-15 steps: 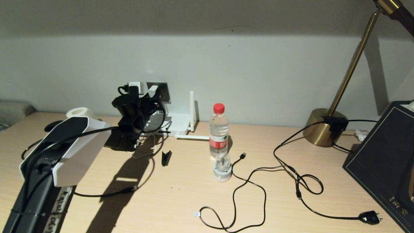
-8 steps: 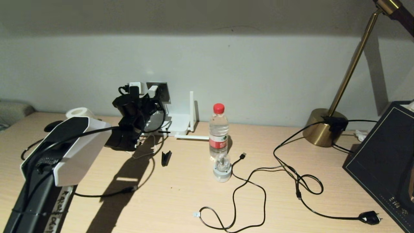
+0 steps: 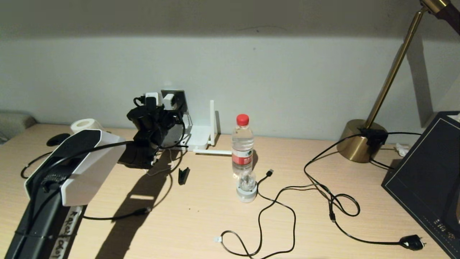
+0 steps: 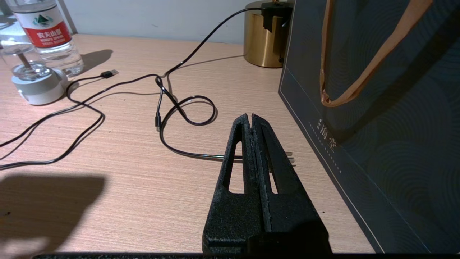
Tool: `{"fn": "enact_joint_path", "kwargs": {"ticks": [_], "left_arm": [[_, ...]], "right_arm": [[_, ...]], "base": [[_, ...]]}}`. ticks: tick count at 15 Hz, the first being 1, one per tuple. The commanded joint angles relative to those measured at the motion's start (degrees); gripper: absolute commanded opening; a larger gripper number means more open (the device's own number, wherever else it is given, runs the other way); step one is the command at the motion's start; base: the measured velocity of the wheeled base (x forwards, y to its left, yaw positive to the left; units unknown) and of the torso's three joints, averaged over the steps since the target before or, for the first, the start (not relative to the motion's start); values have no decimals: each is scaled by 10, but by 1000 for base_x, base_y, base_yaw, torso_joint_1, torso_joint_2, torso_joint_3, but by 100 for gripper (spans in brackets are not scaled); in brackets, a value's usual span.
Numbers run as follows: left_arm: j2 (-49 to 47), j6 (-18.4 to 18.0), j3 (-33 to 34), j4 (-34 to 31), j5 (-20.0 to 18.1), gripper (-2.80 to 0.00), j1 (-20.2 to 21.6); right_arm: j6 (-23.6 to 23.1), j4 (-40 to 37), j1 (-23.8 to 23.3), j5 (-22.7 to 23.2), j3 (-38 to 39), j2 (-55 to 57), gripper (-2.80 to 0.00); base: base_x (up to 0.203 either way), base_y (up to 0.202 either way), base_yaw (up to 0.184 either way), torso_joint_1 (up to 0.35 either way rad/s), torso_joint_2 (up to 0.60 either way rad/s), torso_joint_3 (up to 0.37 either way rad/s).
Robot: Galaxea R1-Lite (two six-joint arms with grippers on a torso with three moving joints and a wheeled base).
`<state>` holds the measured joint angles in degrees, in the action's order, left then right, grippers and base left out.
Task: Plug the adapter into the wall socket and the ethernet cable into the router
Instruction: Plug plug into socket, then pick up cable
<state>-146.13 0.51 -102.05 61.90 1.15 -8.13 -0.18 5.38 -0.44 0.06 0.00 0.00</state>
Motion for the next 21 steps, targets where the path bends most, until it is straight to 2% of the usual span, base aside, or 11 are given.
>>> {"fn": "enact_joint_path", "kwargs": {"ticks": [1, 6, 9, 15, 18, 20, 21], "left_arm": [[27, 0, 28, 9, 1, 0, -5], [119, -21, 152, 24, 19, 0, -10], [173, -26, 253, 59, 17, 0, -12], [366, -49, 386, 81, 14, 0, -14], [480, -97, 427, 25, -26, 0, -4], [539, -158, 503, -43, -98, 0, 29], [564, -207, 552, -79, -146, 0, 52]], "right_arm": [[0, 1, 0, 0, 20, 1, -280], [0, 0, 0, 0, 20, 1, -280], [0, 0, 0, 0, 20, 0, -280], [0, 1, 0, 0, 20, 0, -280], [0, 1, 0, 0, 20, 0, -280], [0, 1, 0, 0, 20, 1, -280], [0, 1, 0, 0, 20, 1, -280]], "base": [[0, 0, 0, 0, 0, 0], [0, 0, 0, 0, 0, 0], [0, 0, 0, 0, 0, 0], [0, 0, 0, 0, 0, 0], [0, 0, 0, 0, 0, 0], [0, 0, 0, 0, 0, 0], [0, 0, 0, 0, 0, 0]]}}
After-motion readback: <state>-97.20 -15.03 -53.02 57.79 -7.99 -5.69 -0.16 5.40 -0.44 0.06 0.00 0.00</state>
